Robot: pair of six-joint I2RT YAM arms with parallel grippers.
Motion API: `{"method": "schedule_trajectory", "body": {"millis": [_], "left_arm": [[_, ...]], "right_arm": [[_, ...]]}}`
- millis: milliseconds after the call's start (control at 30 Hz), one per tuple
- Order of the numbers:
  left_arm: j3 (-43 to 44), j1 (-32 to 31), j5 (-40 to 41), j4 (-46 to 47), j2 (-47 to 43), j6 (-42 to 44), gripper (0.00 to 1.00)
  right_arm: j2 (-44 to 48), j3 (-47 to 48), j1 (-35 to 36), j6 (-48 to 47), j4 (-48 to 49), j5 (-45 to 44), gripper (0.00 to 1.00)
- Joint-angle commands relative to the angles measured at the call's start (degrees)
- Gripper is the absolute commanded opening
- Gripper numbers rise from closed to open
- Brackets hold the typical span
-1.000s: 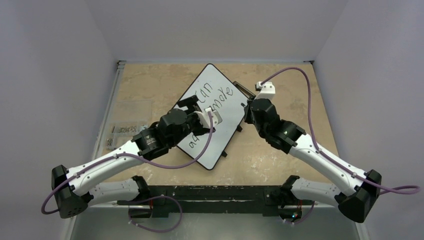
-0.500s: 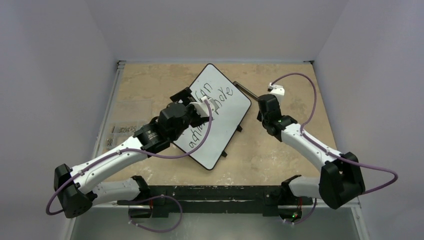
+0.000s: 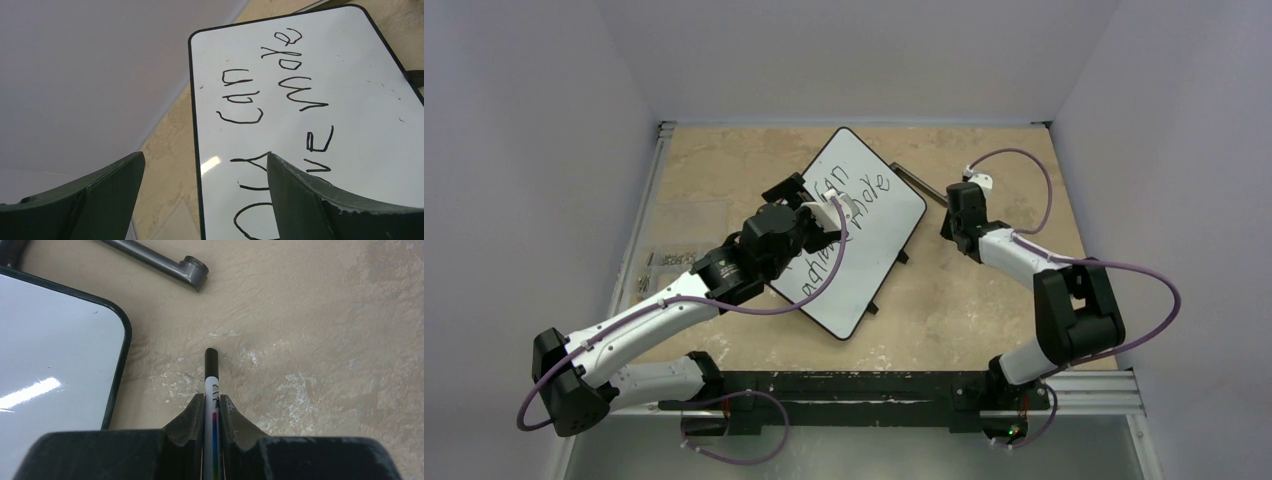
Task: Write a sentence on the whiteboard
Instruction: Put down the whiteboard marker at the center of the board.
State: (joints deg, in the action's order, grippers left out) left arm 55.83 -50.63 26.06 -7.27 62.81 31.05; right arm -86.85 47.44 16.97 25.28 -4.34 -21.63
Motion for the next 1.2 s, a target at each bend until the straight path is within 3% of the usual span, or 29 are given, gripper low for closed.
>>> {"method": "schedule_trajectory", "body": {"millis": [0, 167, 300, 567, 667, 767, 1067, 1133, 1167], "left_arm": [[2.09, 0.60, 0.92, 2.92, -0.14, -0.63, 0.90], [2.09, 0.71, 0.81, 3.04, 0.00, -0.81, 0.90], [2.17, 0.75, 0.96, 3.02, 0.32, -1.07, 0.90], [2.17, 0.89, 1.23, 3.17, 0.40, -1.17, 0.90], [2.19, 0.93, 1.36, 3.08, 0.41, -1.08, 0.90], [2.17, 1.14, 1.87, 3.26, 0.58, -0.99, 0.90], [3.90, 4.28, 5.13, 2.65, 1.39, -3.11, 0.90], [4.71, 5.84, 4.89, 1.82, 1.45, -4.83, 0.90], [5.05, 6.64, 4.59, 1.41, 1.43, -5.58, 0.91]], "right_arm": [[-0.85, 1.76, -1.10, -0.25, 4.02, 4.05, 0.00], [-2.14, 0.81, -1.33, 0.76, 3.94, 6.83, 0.01], [-2.21, -0.48, -1.41, 2.09, 2.58, 7.54, 0.11], [0.93, -2.15, -1.42, 2.63, 0.25, 8.03, 0.49], [2.46, -2.12, -1.43, 2.51, -0.52, 9.27, 0.60], [4.06, -2.34, -1.42, 2.03, -1.02, 11.65, 0.62], [6.11, -5.15, -1.37, -0.66, 0.45, 21.30, 0.57], [7.02, -5.76, -1.33, -0.59, 0.49, 23.84, 0.64], [7.59, -6.06, -1.32, -0.61, 0.39, 24.81, 0.72]]}}
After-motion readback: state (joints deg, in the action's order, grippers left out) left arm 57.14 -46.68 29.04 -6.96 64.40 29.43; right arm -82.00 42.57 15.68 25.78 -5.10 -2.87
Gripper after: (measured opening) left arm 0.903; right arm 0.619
